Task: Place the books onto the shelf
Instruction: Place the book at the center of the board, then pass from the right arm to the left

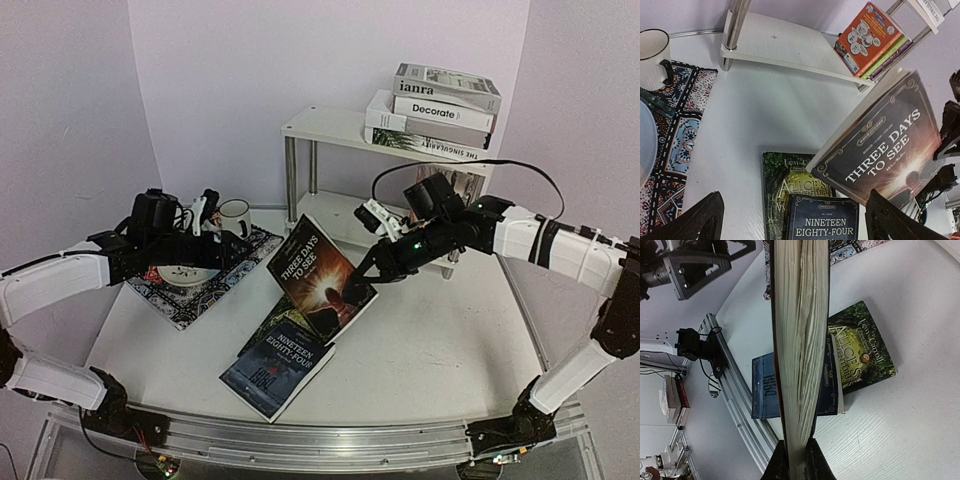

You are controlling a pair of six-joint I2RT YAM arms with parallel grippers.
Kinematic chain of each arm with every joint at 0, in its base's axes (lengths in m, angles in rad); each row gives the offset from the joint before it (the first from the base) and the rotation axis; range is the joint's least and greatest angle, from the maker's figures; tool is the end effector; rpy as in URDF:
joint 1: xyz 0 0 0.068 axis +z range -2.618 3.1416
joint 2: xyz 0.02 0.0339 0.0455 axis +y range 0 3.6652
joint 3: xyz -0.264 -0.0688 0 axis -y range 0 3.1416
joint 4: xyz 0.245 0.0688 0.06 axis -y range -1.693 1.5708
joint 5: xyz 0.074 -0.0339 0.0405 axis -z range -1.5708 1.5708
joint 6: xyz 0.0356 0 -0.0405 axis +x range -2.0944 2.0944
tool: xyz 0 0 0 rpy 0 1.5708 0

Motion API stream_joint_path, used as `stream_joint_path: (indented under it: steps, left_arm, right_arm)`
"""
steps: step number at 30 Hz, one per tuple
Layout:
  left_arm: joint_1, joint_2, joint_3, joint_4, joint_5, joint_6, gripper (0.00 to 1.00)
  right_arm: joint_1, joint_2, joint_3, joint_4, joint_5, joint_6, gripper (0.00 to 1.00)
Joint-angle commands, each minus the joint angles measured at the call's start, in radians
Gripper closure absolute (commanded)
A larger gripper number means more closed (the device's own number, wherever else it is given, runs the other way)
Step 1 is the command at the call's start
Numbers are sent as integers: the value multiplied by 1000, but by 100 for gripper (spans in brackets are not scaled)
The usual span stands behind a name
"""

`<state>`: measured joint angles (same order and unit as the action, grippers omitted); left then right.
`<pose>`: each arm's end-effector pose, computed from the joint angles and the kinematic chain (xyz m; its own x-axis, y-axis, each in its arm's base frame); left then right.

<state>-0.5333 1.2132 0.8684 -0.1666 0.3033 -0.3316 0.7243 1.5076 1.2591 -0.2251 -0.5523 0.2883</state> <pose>0.2294 -0.1477 0.2816 -0.6295 0.0108 -0.7770 0.5336 0.7329 -0.4221 0.2486 0.2448 0.3273 -0.5873 -0.1964 -0.7852 -0.7789 0.4006 0.4824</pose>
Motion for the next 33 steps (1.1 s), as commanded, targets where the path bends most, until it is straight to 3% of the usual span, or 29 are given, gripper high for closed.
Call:
stream_joint_path:
  steps: [1, 6, 15, 24, 31, 33]
  left_arm:
    - [116, -18, -1, 64, 167, 17, 0]
    - [156, 13, 41, 105, 429, 62, 0]
    - [150, 171, 134, 111, 709, 101, 0]
    - [115, 269, 153, 111, 903, 146, 7]
    - [48, 255, 153, 112, 951, 166, 3]
    - [40, 246, 148, 111, 941, 170, 6]
  right_arm:
    - [0, 33, 57, 11, -106, -20, 100]
    - [0, 63, 84, -7, -188, -45, 100]
    - [0, 65, 104, -13, -352, -104, 100]
    - [0, 62, 122, -7, -443, -99, 100]
    - [1, 75, 120, 5, -454, -83, 100]
    - [1, 76, 115, 11, -453, -83, 100]
